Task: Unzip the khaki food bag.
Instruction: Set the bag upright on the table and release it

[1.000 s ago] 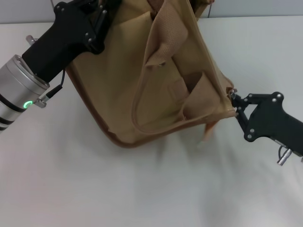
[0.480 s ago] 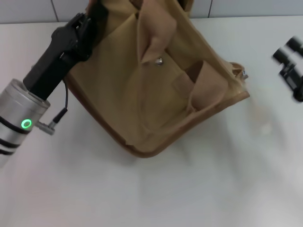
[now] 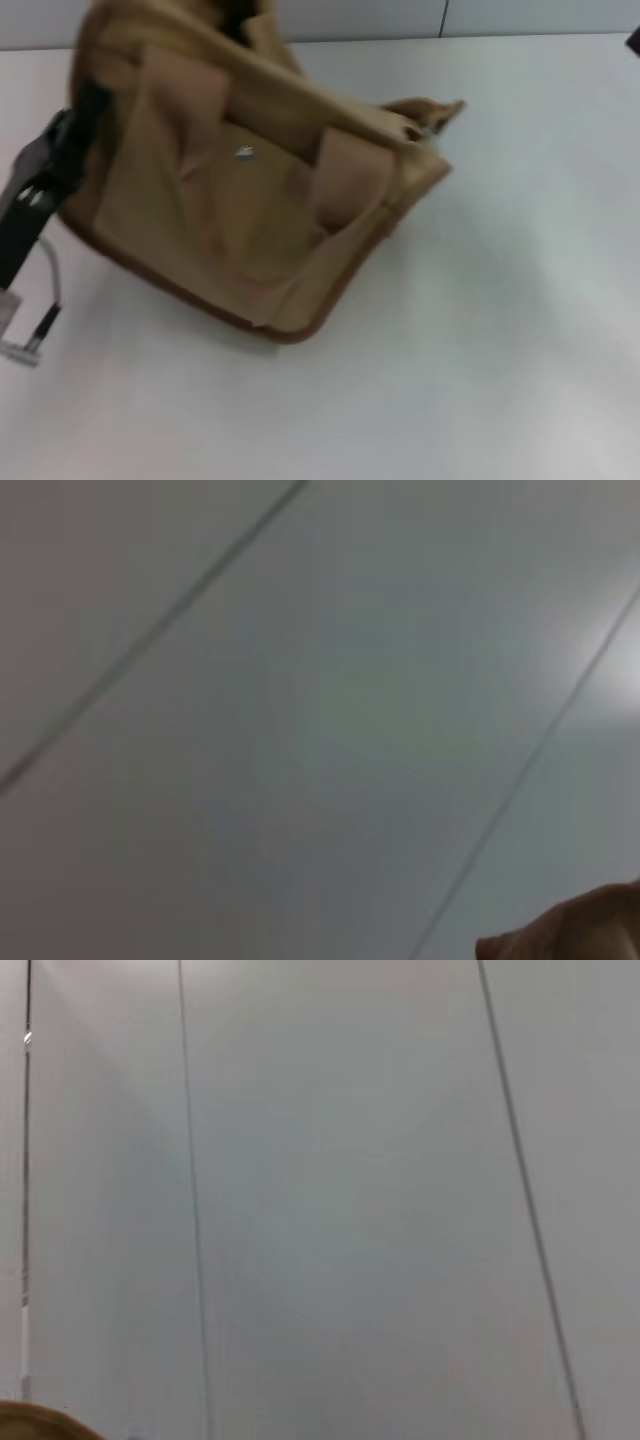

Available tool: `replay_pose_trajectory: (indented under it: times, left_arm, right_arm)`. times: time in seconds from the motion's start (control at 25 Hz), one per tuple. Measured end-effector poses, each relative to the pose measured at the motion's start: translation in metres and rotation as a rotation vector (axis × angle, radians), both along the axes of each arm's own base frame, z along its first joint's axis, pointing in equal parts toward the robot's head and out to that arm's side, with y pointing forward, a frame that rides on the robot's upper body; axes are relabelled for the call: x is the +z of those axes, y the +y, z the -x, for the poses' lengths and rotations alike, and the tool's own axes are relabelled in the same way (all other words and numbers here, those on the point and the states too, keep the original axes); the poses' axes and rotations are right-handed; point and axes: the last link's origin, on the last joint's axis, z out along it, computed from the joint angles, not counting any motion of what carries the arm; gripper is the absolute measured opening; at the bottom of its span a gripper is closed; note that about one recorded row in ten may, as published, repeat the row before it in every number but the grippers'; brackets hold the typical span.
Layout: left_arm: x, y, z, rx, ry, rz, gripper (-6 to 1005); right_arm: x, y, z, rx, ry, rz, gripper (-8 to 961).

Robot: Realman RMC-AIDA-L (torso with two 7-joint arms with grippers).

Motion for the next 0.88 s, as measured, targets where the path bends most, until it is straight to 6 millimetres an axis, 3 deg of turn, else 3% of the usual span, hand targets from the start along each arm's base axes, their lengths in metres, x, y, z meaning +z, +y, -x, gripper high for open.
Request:
replay_pose_trajectory:
  times: [0.08,0.44,0.64,0.88]
  left_arm:
    - [0.006,-0.011,0.014,0.035,0.014,-0.011,86]
    - [0.012,-0.036,0.040,0.043,0.166,0.072,86]
    - [0.020,-0.042,0.067,0.147,0.254,0.108,86]
    - [0.032,-0.040,0.080,0.138,0.401,0.107,245]
  right_arm:
    - [-0.003,0.005,0.004,0.004,-0.003,0.053,567]
    - [-0.018,0.029,0.025,0.013,-0.040,0.248,567]
    - [-0.029,0.035,0.036,0.038,-0.071,0.346,567]
    - [-0.046,0.033,0.051,0.119,-0.199,0.486,566]
